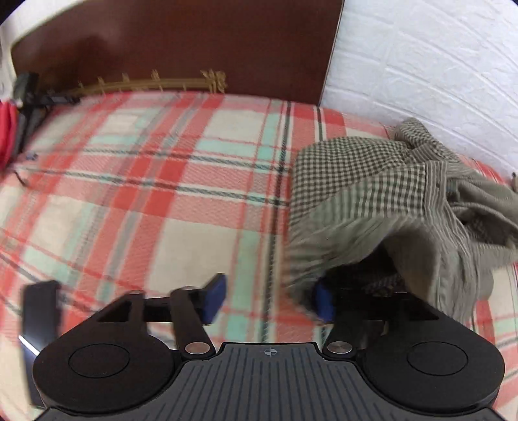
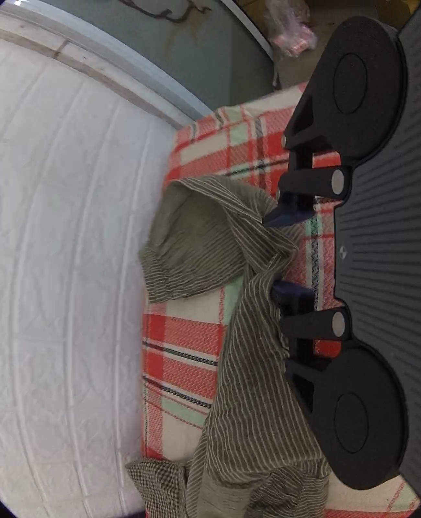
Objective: Fold clothes
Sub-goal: 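Spread the shirt across the bed and open both grippers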
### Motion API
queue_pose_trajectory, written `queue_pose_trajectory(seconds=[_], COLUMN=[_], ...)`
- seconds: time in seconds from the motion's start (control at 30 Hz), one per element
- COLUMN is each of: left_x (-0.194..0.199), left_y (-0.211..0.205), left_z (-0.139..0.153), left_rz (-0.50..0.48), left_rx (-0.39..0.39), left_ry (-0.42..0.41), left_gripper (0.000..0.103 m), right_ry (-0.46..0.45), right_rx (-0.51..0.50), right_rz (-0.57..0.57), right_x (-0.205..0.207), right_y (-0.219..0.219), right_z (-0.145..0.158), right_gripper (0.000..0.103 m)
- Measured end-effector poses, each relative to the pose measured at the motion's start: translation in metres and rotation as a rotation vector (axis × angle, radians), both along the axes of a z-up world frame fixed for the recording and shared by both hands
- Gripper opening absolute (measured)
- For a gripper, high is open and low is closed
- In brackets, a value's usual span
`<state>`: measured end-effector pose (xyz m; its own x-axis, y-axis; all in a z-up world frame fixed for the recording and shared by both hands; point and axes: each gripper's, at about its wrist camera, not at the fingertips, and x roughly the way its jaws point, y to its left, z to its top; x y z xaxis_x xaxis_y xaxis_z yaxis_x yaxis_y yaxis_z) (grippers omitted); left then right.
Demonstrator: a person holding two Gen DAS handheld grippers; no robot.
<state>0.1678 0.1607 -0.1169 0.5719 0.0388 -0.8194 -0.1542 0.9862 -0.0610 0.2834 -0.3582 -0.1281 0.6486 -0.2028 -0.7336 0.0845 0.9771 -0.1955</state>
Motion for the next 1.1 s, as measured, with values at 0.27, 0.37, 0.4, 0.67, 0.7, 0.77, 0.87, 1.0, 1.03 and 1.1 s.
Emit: queue_pose_trajectory(seconds=[0.27, 0.37, 0.4, 0.67, 0.7, 0.77, 0.87, 1.0, 1.03, 1.1], left_x=[-0.040, -0.044, -0.040, -0.001, -0.005, -0.004, -0.003, -0.001, -0.001, -0.004], left_y=[-0.016, -0.026, -0.023, 0.021, 0.020, 0.023, 0.029, 0.036, 0.038, 0.034], left_z=[0.059, 0.072, 0.072, 0.048, 0.049, 0.051, 0.054, 0.057, 0.056, 0.060], left_rz=[-0.088, -0.121, -0.105, 0.152, 0.141, 0.133, 0.122, 0.106, 0.100, 0.067], left_rx=[0.118, 0.151, 0.138, 0.057, 0.044, 0.030, 0.007, -0.022, -0.032, -0.006], left_ry=[-0.116, -0.163, -0.154, 0.022, 0.004, -0.003, -0.015, -0.031, -0.037, -0.065], left_gripper=[0.088, 0.091, 0.091, 0.090, 0.090, 0.091, 0.095, 0.090, 0.090, 0.090], right_ry=[-0.222, -0.193, -0.177, -0.023, -0.008, 0.018, 0.046, 0.078, 0.088, 0.101], right_rx=[0.007, 0.037, 0.051, 0.300, 0.311, 0.312, 0.288, 0.317, 0.338, 0.354], right_rz=[0.125, 0.206, 0.232, 0.427, 0.450, 0.489, 0.527, 0.548, 0.553, 0.567], right_x=[-0.043, -0.052, -0.055, -0.066, -0.066, -0.066, -0.063, -0.061, -0.060, -0.059], right_y=[0.040, 0.059, 0.066, 0.121, 0.129, 0.144, 0.164, 0.178, 0.180, 0.184], right_z=[0.077, 0.081, 0.080, 0.063, 0.059, 0.052, 0.041, 0.033, 0.032, 0.031], right_gripper=[0.071, 0.071, 0.071, 0.071, 0.071, 0.071, 0.071, 0.071, 0.071, 0.071])
